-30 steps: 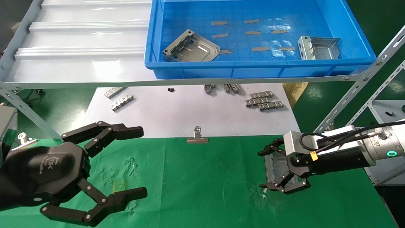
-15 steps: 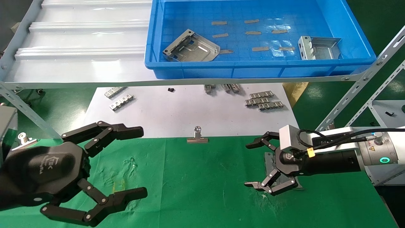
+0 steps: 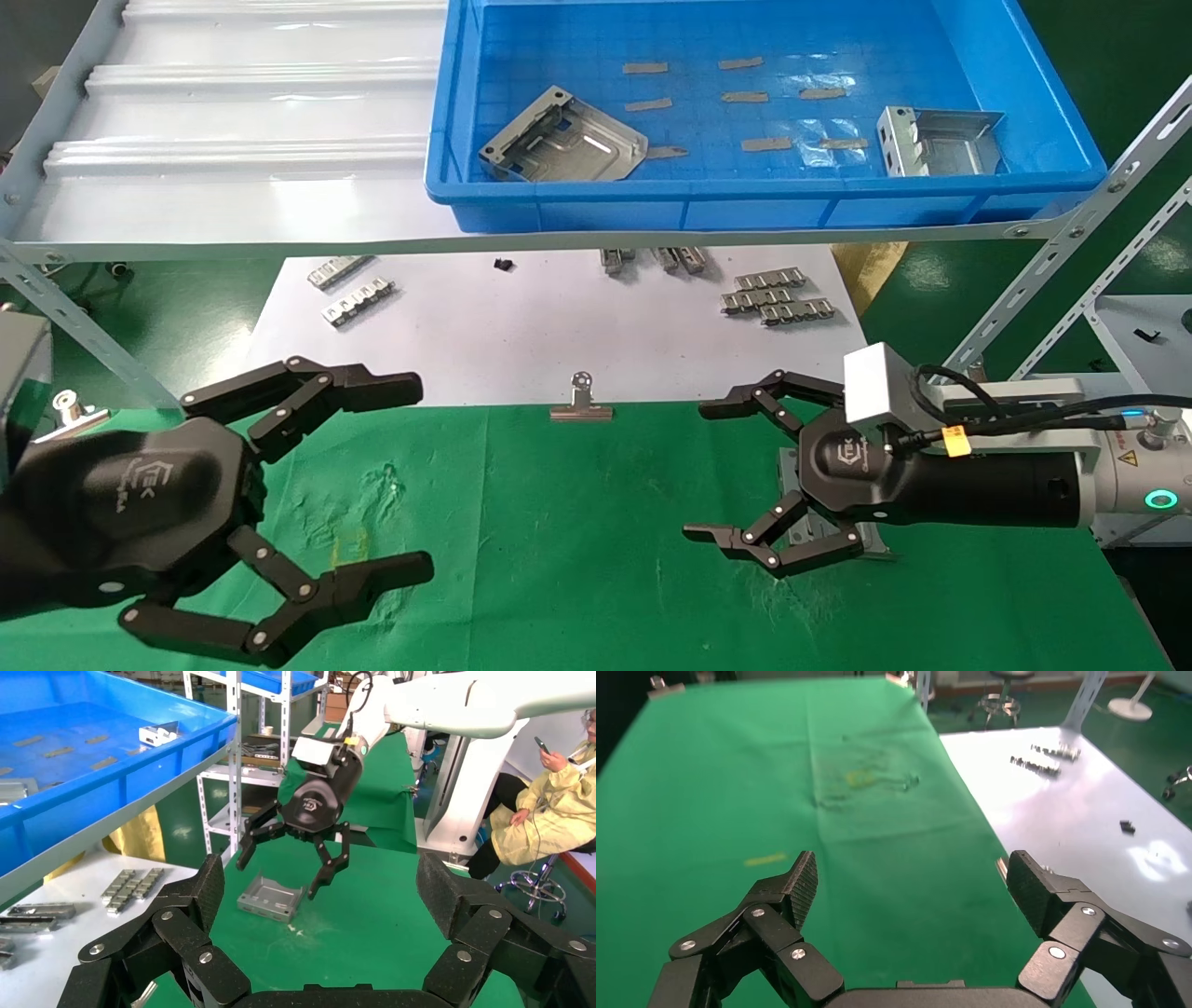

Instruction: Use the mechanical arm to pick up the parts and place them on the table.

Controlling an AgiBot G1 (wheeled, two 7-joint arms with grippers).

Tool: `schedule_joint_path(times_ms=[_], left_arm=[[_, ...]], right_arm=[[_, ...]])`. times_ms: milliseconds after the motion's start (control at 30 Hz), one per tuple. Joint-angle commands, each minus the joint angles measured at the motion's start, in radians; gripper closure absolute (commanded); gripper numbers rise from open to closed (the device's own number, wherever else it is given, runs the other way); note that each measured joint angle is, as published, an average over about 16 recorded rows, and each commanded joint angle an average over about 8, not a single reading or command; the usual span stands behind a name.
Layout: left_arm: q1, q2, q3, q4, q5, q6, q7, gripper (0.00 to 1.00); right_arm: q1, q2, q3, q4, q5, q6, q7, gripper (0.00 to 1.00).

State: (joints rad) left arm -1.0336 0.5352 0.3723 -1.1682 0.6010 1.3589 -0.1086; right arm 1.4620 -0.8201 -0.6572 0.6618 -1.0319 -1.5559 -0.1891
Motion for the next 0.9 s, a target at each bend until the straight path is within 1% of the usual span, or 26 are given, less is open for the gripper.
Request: schedule_joint_path(times_ms=[33, 900], left_arm=[[0.0, 0.0, 0.0, 0.0, 0.0, 0.0, 0.0, 0.0], [0.0, 0.0, 0.0, 0.0, 0.0, 0.0, 0.0, 0.0]], right_arm=[[-0.024, 0.013, 0.024, 0.039, 0.019, 0.004, 0.024, 0.0], [-0.338, 0.182, 0.329, 0.543, 0.263, 0.053, 0.329, 0.0]])
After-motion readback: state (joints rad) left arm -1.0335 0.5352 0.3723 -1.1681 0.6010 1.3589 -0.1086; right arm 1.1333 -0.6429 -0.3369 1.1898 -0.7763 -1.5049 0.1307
